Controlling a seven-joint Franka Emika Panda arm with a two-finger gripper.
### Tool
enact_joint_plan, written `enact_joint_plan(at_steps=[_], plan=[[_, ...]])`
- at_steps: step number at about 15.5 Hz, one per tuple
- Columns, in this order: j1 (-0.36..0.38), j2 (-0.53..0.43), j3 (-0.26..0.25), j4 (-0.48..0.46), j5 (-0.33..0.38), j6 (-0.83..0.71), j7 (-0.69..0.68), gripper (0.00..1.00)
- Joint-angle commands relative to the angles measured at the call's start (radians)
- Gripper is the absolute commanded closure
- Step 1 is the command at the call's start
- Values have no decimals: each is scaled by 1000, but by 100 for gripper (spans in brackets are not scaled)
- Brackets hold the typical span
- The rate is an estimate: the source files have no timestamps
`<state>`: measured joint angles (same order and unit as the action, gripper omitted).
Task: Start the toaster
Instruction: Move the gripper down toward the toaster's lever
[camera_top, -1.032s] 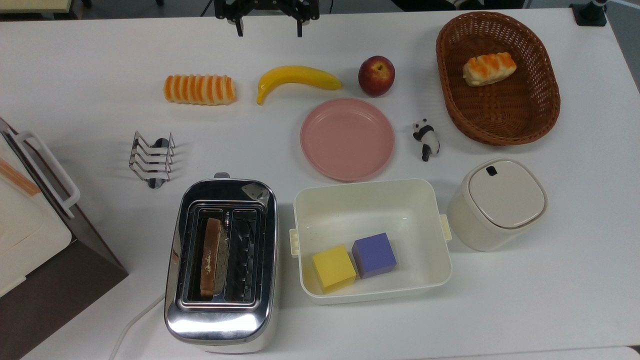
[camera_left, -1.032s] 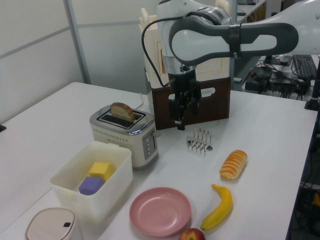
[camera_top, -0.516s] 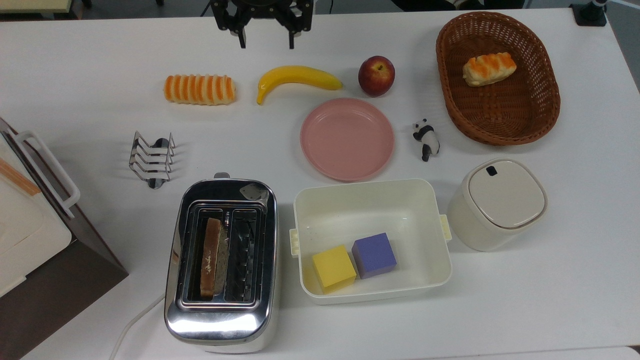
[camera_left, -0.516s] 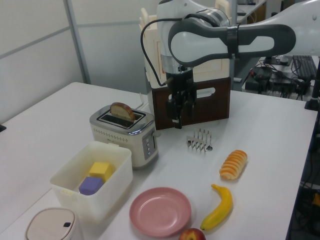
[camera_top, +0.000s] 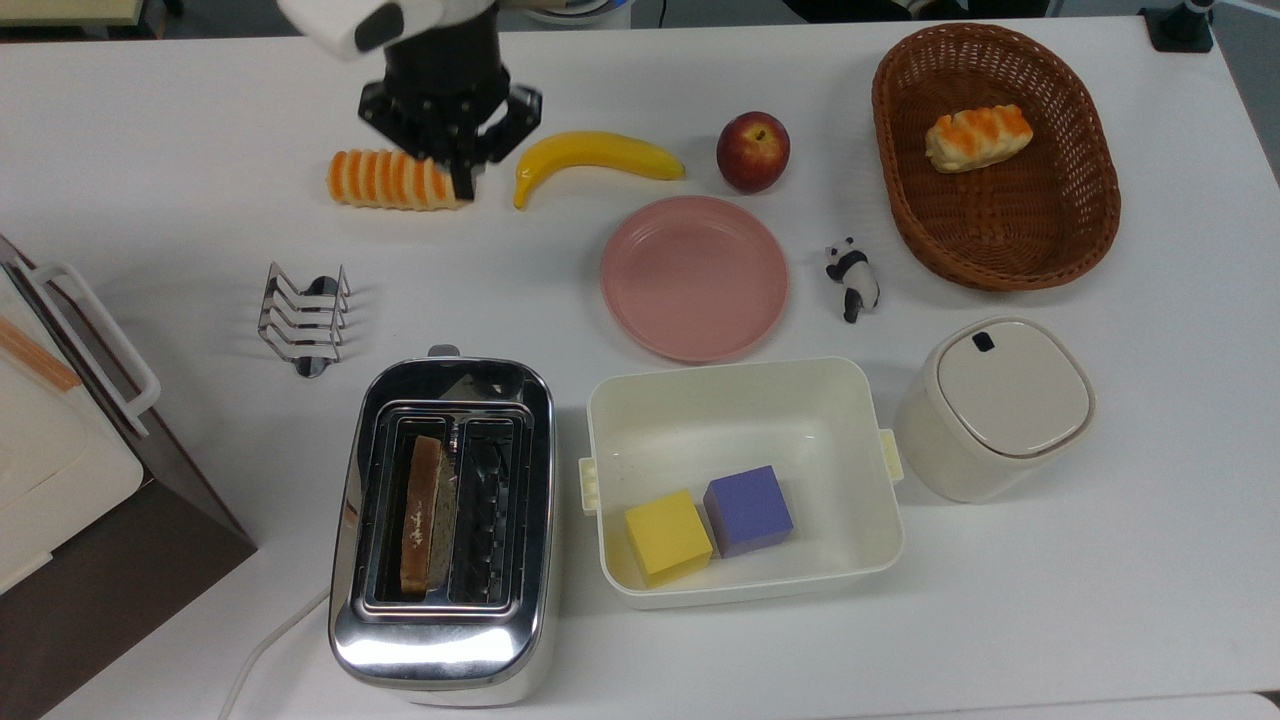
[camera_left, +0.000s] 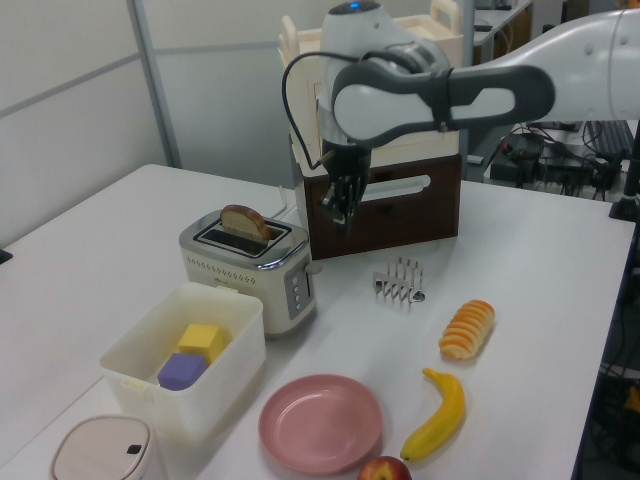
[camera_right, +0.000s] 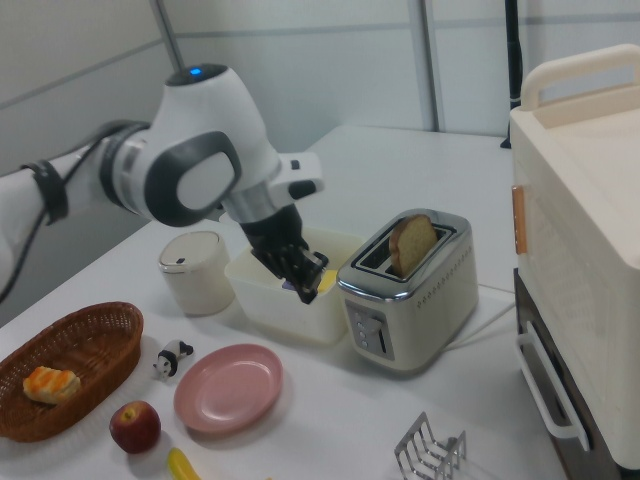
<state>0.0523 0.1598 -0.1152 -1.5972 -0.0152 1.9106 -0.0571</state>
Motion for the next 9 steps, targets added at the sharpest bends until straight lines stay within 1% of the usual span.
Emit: enact_joint_plan(at_steps=[1, 5, 9], plan=[[-20, 88, -7, 43, -6, 70, -43, 100], [-48, 225, -7, 154, -5, 99, -55, 100], [-43, 286, -6, 158, -9, 156, -53, 100]])
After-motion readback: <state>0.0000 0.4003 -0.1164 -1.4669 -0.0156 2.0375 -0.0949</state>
